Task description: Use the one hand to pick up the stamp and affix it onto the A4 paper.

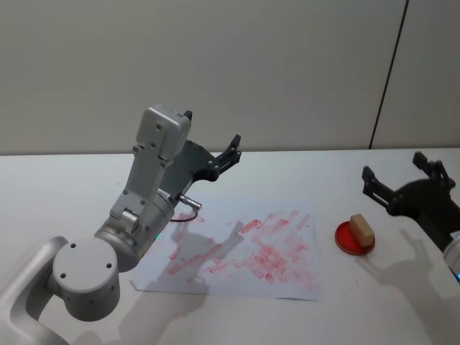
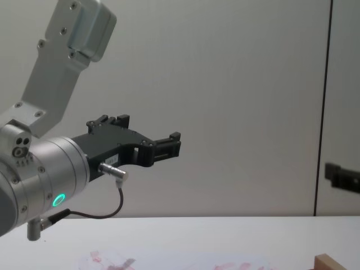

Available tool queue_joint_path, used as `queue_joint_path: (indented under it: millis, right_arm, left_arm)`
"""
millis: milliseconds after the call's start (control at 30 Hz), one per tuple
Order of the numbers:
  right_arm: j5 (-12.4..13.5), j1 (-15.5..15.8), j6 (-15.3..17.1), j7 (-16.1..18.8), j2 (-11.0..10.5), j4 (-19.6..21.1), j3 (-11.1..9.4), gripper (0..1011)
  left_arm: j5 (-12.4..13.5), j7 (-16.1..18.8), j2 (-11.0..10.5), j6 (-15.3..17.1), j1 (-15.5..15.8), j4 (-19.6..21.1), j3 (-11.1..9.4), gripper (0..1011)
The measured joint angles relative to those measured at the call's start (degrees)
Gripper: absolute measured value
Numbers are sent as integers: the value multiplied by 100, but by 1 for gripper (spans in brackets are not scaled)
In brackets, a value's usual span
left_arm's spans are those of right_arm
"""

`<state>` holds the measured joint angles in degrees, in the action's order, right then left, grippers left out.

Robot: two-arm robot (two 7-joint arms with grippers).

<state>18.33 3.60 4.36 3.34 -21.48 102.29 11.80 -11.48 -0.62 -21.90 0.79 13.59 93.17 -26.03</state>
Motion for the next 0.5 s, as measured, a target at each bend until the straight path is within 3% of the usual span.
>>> queue_joint_path:
  millis: [133, 200, 500]
  right_arm:
    - [45, 74, 128, -14, -50, 6, -21, 1001]
    - [80, 131, 357, -16, -88, -23, -35, 1001]
    - [27, 74, 711, 25, -17, -274, 11, 1001]
  left_arm:
    - [0, 0, 0, 0, 0, 0, 0, 1001]
    - [0, 0, 0, 0, 0, 0, 0, 1001]
    - [0, 0, 0, 0, 0, 0, 0, 1001]
